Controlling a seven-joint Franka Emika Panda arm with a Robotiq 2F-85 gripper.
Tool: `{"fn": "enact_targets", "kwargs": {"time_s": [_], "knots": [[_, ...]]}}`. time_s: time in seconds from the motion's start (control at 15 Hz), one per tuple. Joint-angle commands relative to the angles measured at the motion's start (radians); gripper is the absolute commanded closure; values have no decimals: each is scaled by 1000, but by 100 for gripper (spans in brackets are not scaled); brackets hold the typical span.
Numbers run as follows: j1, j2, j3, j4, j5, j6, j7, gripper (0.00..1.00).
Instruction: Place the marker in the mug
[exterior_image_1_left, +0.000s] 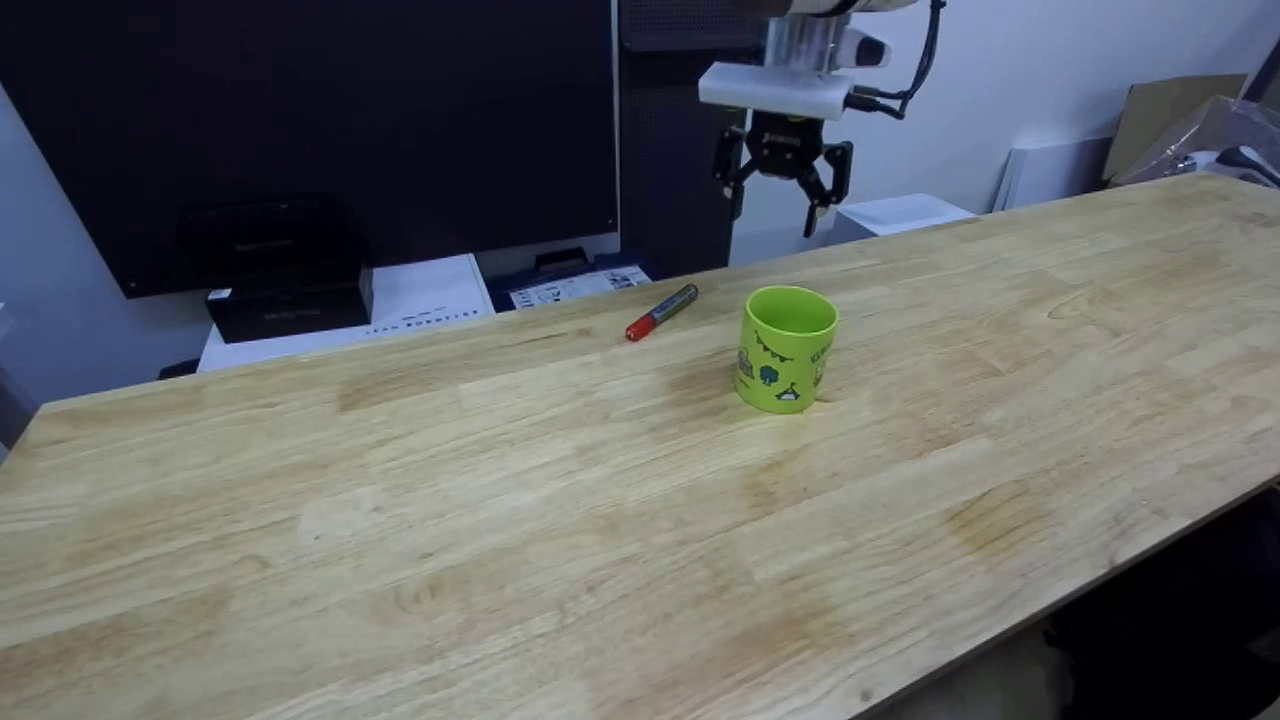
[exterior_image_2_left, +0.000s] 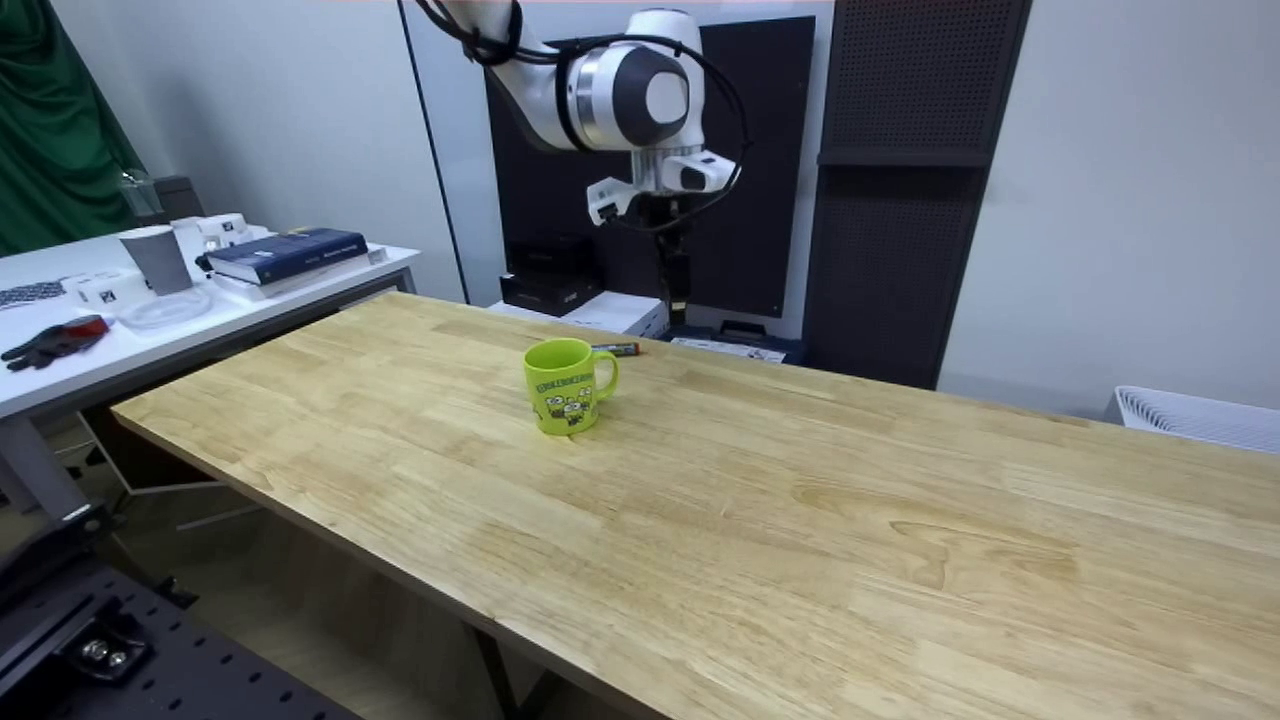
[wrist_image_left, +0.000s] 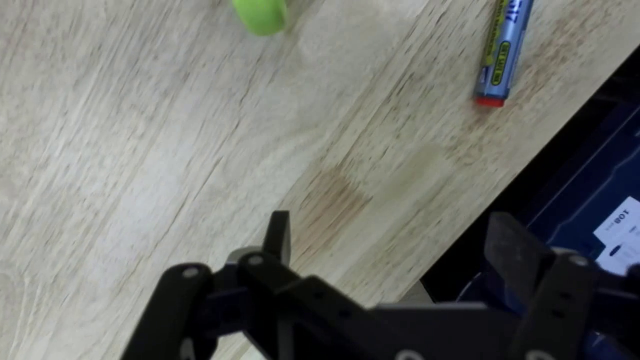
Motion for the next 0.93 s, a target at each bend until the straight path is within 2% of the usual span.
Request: {"fn": "enact_targets", "kwargs": {"time_s": [0.0,0.2,0.47,0.67,0.87], "knots": [[-9,14,15,21,-16,-5,8,0],[-10,34,8,52,-23,-30,18,0],[12,113,6,155,-82,-61,0,0],[42,191,-6,266,-149,-120,2,0],[51,278,9,411,-189,-196,-20,0]]}}
